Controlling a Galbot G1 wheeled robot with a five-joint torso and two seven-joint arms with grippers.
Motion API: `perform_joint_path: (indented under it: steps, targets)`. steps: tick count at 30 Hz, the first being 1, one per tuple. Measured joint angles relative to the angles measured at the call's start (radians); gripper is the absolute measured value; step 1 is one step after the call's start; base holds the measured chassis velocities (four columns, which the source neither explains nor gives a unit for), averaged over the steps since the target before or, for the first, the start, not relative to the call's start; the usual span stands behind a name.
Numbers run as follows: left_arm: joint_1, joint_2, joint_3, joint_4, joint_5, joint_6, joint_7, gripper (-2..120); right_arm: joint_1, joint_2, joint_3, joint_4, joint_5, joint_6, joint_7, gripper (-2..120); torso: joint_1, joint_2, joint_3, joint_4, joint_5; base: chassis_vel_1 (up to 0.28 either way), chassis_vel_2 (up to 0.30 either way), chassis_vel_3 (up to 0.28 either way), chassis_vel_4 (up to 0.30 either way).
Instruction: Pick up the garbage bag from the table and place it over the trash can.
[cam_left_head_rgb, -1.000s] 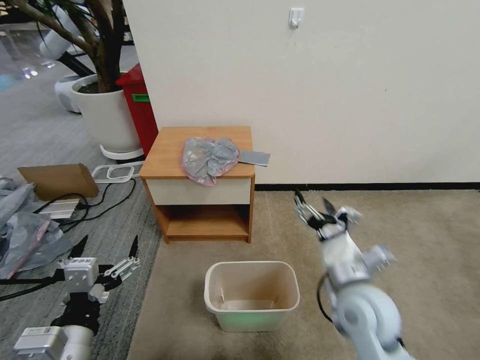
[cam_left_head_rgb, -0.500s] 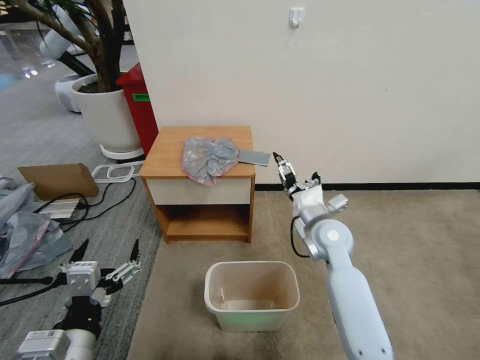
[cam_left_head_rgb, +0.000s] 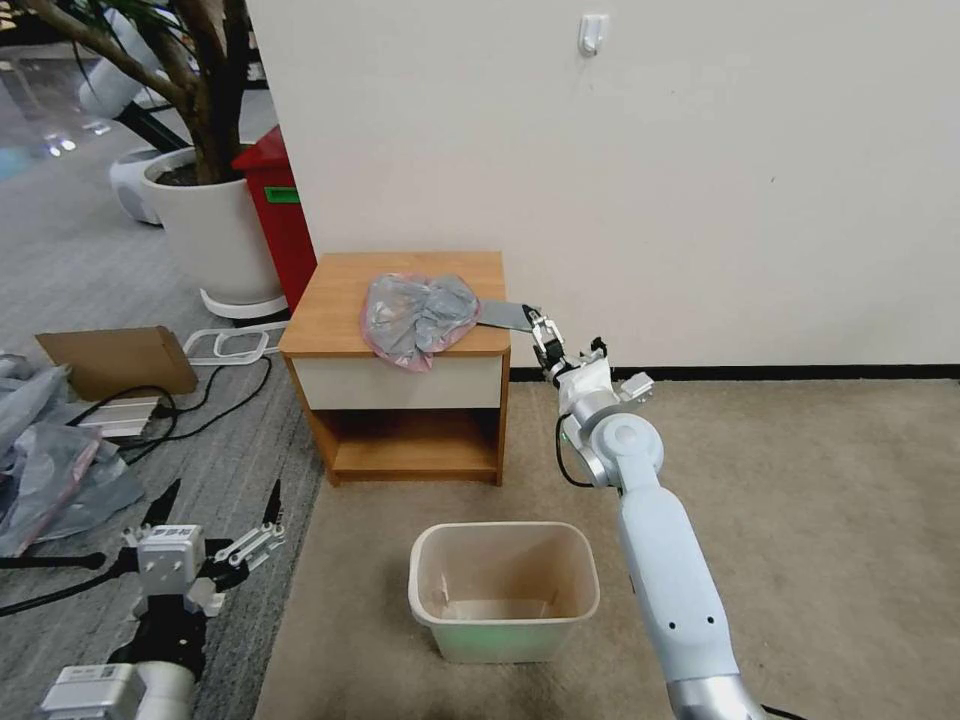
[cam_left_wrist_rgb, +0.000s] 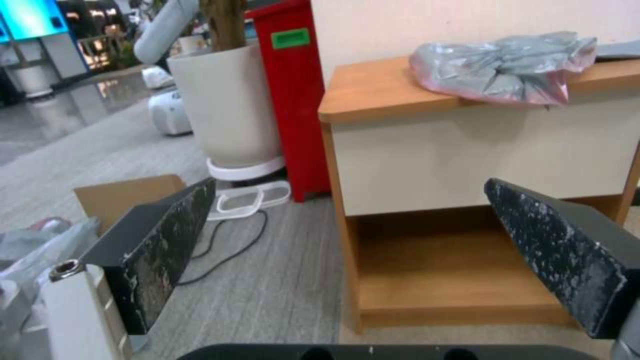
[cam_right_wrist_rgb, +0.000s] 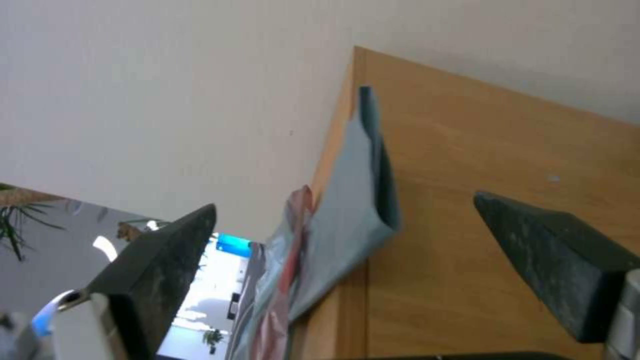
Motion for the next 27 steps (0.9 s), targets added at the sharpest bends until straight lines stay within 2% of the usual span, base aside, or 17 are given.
perform_joint_path:
  steps: [2, 6, 10, 12, 13, 16, 17, 24, 26, 27]
  targets:
    - [0.0, 0.0, 0.0, 0.0, 0.0, -0.001, 0.0, 100, 0.006, 0.002, 0.0, -0.004, -0.001, 0.001, -0.002, 93, 0.0, 0.0, 0.0, 0.0, 0.0, 0.0, 0.0, 0.0, 0.0]
    - [-0.003, -0.002, -0.001, 0.0, 0.001, -0.002, 0.0, 100, 0.025, 0.008, -0.009, -0.023, 0.001, 0.004, -0.007, 74, 0.0, 0.0, 0.0, 0.0, 0.0, 0.0, 0.0, 0.0, 0.0]
    - [-0.005, -0.003, -0.001, 0.0, 0.001, -0.002, 0.0, 100, 0.03, 0.01, -0.012, -0.028, 0.003, 0.004, -0.008, 65, 0.0, 0.0, 0.0, 0.0, 0.0, 0.0, 0.0, 0.0, 0.0]
    - [-0.006, -0.004, -0.001, 0.0, 0.0, -0.002, 0.0, 100, 0.032, 0.012, -0.02, -0.03, 0.003, 0.004, -0.008, 53, 0.0, 0.0, 0.0, 0.0, 0.0, 0.0, 0.0, 0.0, 0.0]
    - [-0.006, -0.004, -0.001, 0.0, 0.0, -0.002, 0.0, 100, 0.032, 0.012, -0.02, -0.03, 0.003, 0.004, -0.008, 53, 0.0, 0.0, 0.0, 0.0, 0.0, 0.0, 0.0, 0.0, 0.0]
    - [-0.009, -0.003, -0.003, 0.0, 0.0, -0.002, 0.0, 100, 0.032, 0.018, -0.023, -0.032, 0.004, 0.006, -0.008, 39, 0.0, 0.0, 0.0, 0.0, 0.0, 0.0, 0.0, 0.0, 0.0]
    - [-0.009, -0.003, -0.003, 0.0, 0.0, -0.002, 0.0, 100, 0.032, 0.018, -0.023, -0.032, 0.004, 0.006, -0.008, 39, 0.0, 0.0, 0.0, 0.0, 0.0, 0.0, 0.0, 0.0, 0.0]
    - [-0.009, 0.001, -0.008, 0.0, -0.001, -0.006, 0.0, 100, 0.031, 0.019, -0.019, -0.024, 0.028, 0.006, -0.005, 10, 0.0, 0.0, 0.0, 0.0, 0.0, 0.0, 0.0, 0.0, 0.0]
    - [-0.009, 0.001, -0.008, 0.0, -0.001, -0.006, 0.0, 100, 0.031, 0.019, -0.019, -0.024, 0.028, 0.006, -0.005, 10, 0.0, 0.0, 0.0, 0.0, 0.0, 0.0, 0.0, 0.0, 0.0]
    - [-0.008, -0.001, -0.008, 0.0, 0.0, -0.008, 0.0, 100, 0.028, 0.019, -0.019, -0.018, 0.031, 0.007, -0.003, 2, 0.0, 0.0, 0.0, 0.0, 0.0, 0.0, 0.0, 0.0, 0.0]
